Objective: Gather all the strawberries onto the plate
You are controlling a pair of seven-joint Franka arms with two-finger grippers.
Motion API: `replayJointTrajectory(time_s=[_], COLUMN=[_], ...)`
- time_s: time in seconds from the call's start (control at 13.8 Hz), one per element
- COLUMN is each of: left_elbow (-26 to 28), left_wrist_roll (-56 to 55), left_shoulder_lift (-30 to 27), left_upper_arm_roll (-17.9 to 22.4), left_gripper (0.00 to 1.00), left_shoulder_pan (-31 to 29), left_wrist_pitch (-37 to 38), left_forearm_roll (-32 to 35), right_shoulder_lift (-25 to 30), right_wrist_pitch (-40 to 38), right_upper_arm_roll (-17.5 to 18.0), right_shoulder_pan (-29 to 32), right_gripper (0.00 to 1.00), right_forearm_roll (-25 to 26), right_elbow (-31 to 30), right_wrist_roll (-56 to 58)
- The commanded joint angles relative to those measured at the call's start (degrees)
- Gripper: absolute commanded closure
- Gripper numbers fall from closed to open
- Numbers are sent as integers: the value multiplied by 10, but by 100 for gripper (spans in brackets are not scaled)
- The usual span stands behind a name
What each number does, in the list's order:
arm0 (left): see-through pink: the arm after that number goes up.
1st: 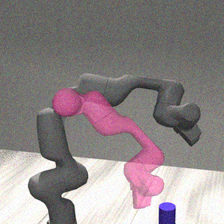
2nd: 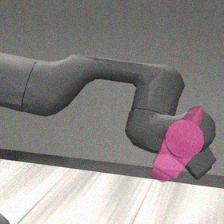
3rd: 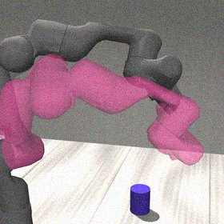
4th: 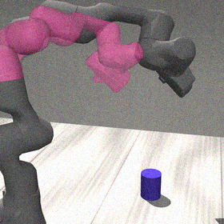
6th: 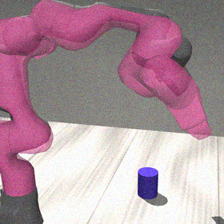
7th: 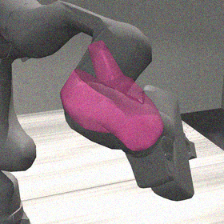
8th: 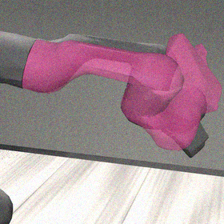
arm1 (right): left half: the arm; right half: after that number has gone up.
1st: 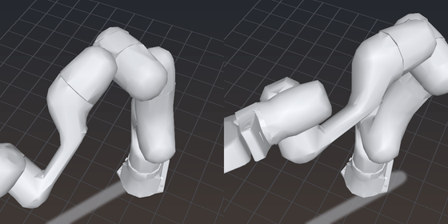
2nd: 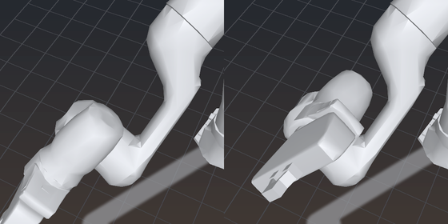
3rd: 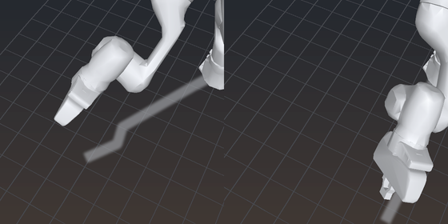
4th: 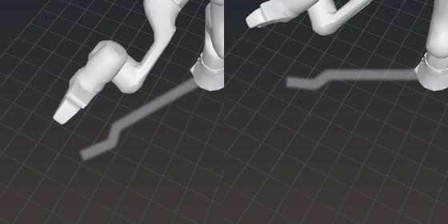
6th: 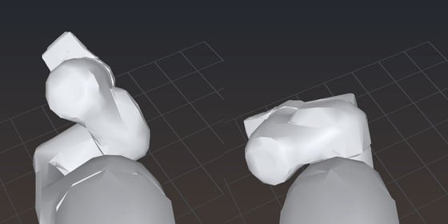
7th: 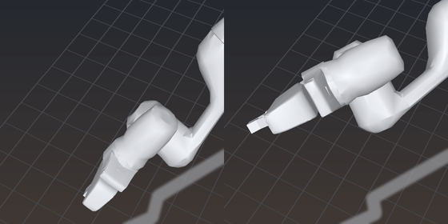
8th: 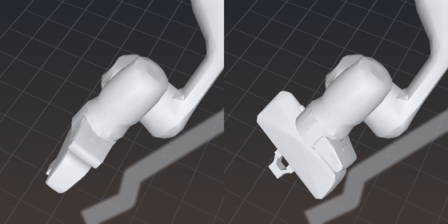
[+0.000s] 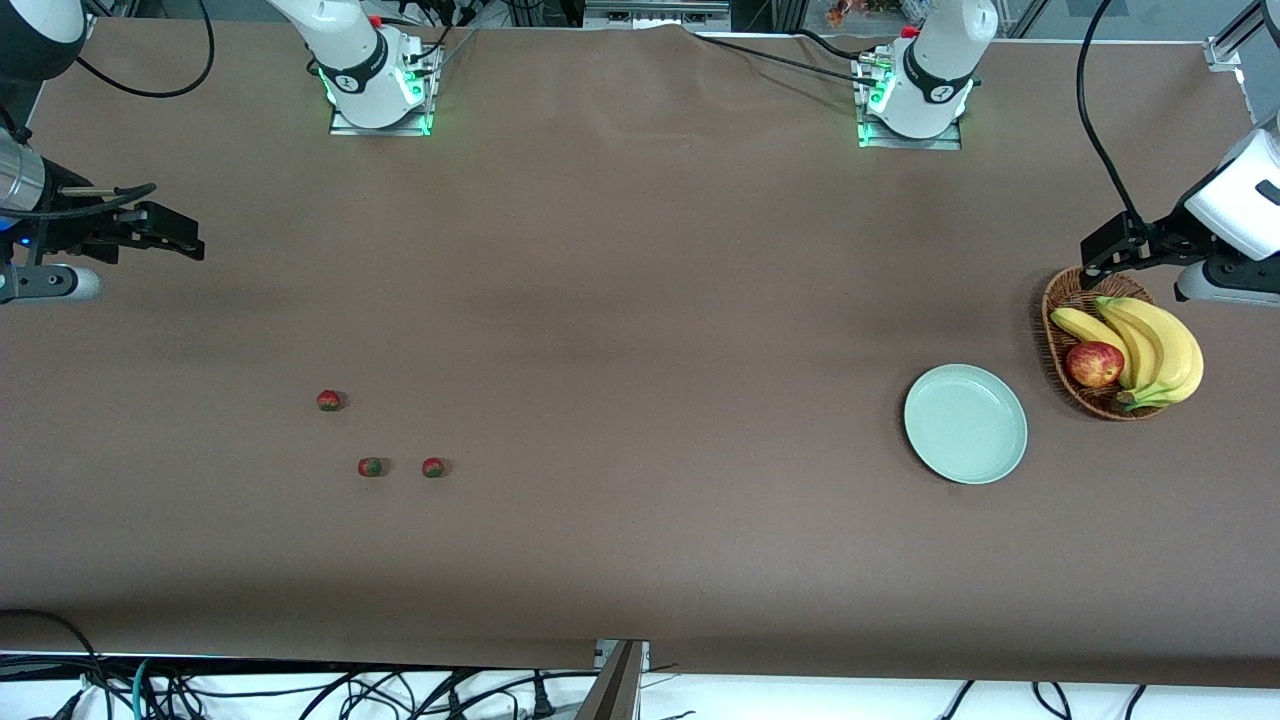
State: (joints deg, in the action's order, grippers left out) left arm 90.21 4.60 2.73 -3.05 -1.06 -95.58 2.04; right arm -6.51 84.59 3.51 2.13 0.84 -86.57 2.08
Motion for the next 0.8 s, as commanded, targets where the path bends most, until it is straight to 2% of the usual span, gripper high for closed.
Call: replayJointTrajectory(time_s=[0.0,0.36,0.51,0.73], left_elbow=[-17,-17,-17,-17], left_wrist_roll=[-1,-1,-1,-1], left_shoulder_lift=[7,7,7,7], left_upper_arm_roll=[1,1,1,1], left_gripper=[0,0,0,0], left_shoulder_pan=[-1,-1,-1,-1], left_wrist_pitch=[14,14,14,14], left_forearm_roll=[-8,-8,-8,-8], right_shoulder_lift=[-9,-25,-58,-119], right_wrist_pitch=[-3,5,30,84], right_upper_arm_roll=[2,0,0,3], right_shoulder_pan=[2,5,5,2], right_gripper=[0,0,0,0], right_forearm_roll=[-8,-7,21,22], right_elbow=[13,13,12,11], right_wrist_roll=[6,5,6,6])
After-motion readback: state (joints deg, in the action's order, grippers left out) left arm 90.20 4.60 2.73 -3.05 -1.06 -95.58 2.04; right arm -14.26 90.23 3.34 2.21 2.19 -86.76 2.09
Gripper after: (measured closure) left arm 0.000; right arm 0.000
